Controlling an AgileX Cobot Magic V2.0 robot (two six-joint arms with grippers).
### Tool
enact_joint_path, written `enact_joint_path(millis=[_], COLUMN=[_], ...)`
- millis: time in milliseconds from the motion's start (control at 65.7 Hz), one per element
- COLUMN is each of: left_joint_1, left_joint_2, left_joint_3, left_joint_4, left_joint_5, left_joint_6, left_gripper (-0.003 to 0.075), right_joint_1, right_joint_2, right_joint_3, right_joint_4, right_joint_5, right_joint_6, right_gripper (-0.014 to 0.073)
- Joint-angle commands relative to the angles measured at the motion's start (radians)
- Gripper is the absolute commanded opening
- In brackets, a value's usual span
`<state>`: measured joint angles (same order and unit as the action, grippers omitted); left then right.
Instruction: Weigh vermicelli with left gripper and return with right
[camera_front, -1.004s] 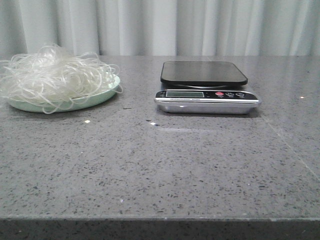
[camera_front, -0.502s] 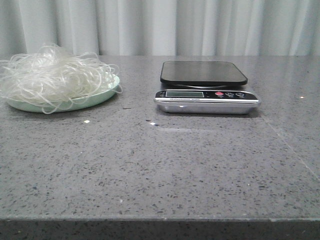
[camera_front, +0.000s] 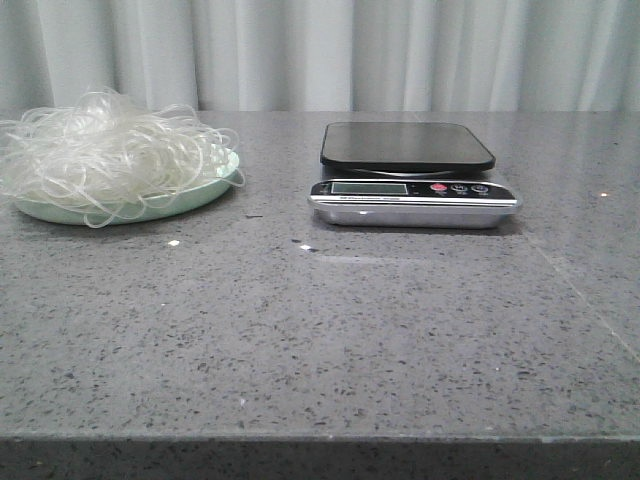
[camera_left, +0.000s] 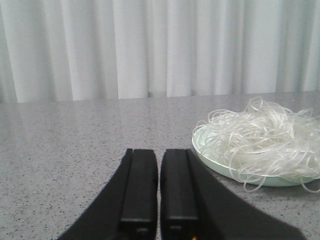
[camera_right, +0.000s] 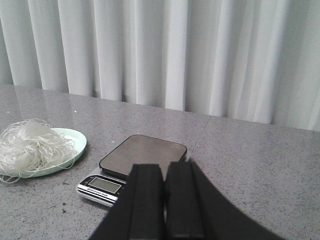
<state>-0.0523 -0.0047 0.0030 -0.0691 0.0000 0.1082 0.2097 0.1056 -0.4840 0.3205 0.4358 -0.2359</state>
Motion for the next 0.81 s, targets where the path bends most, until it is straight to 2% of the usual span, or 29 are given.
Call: enact_joint_path(millis=[0, 365, 472, 639, 791], left_joint_1=[-0.005, -0.005, -0.005, -0.005, -0.005], left_joint_2=[-0.019, -0.019, -0.019, -0.019, -0.019], left_joint_3=[0.006, 0.006, 0.006, 0.006, 0.006], left_joint_4=[-0.001, -0.001, -0.001, -0.001, -0.001], left_joint_5=[-0.081, -0.081, -0.081, -0.081, -0.081], left_joint_6=[-0.009, -0.009, -0.009, -0.009, -0.009], left_gripper=[0.0145, 0.0145, 0.0145, 0.0145, 0.0145], right_joint_1=[-0.008, -0.010, -0.047, -0.130, -0.135], right_joint_2=[0.014, 0.014, 0.014, 0.014, 0.008], right_joint_3=[-0.024, -0.022, -0.001, 0.159, 0.352], right_joint_4=[0.000, 0.000, -0.037, -0.089, -0.090], right_joint_5=[-0.077, -0.078, -0.115, -0.309, -0.510], right_joint_6=[-0.007, -0.007, -0.007, -0.007, 0.032], right_gripper=[0.0181, 0.0181, 0.0181, 0.0181, 0.0181])
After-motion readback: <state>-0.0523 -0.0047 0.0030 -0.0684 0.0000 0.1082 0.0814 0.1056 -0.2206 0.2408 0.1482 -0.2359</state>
